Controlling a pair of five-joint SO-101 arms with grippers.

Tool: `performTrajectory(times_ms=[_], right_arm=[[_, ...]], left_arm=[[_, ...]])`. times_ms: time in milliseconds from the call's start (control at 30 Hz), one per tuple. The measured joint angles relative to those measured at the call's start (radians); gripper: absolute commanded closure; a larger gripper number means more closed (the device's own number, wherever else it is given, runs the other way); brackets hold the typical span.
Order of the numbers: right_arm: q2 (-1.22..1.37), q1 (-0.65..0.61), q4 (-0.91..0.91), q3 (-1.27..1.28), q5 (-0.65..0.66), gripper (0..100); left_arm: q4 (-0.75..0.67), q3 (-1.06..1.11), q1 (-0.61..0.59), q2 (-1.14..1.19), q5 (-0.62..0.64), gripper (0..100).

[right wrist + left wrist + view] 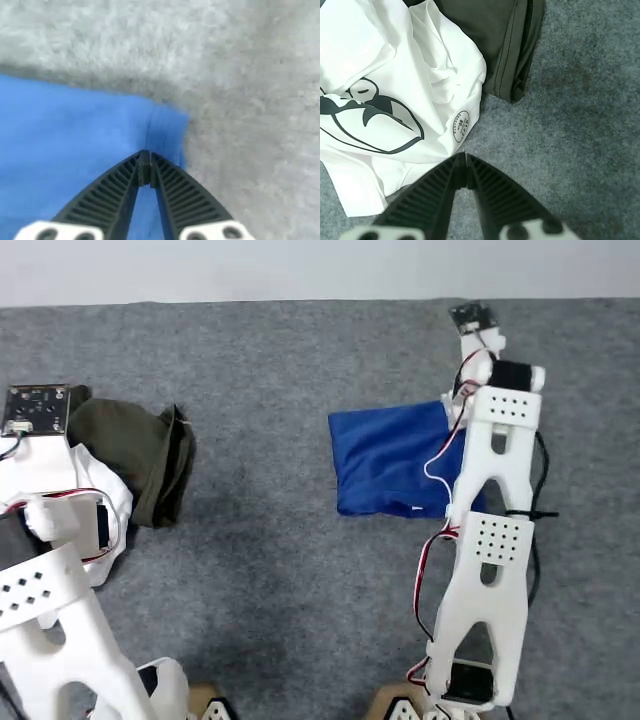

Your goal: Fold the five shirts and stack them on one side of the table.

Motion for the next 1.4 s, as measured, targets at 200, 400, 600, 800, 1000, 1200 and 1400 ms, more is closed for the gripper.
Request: performTrajectory(times_ms=[200,400,600,800,1000,1200,1400], right_arm=[[-0.021,-0.061,0.150,-0.121,-0.006,98.9],[-0.152,-0.058,0.150,0.103,-0.068,98.9],[-0.440,-0.078,0.150,0.588,-0.110,98.8],[-0.583,-0.167,0.149,0.898,-0.137,98.8],[-0.582,-0.126,0.035,1.077,-0.140,98.7],[-0.499,0.025,-0.034,1.096,-0.049,98.8],[-0.505,0.063,0.040,1.096,-0.020,98.9]], left_arm=[[0.000,0.000,0.000,0.000,0.000,99],[0.000,0.000,0.000,0.000,0.000,99],[0.000,0.000,0.000,0.000,0.000,99],[0.000,0.000,0.000,0.000,0.000,99],[0.000,0.000,0.000,0.000,0.000,99],[0.000,0.000,0.000,0.000,0.000,99],[0.000,0.000,0.000,0.000,0.000,99]])
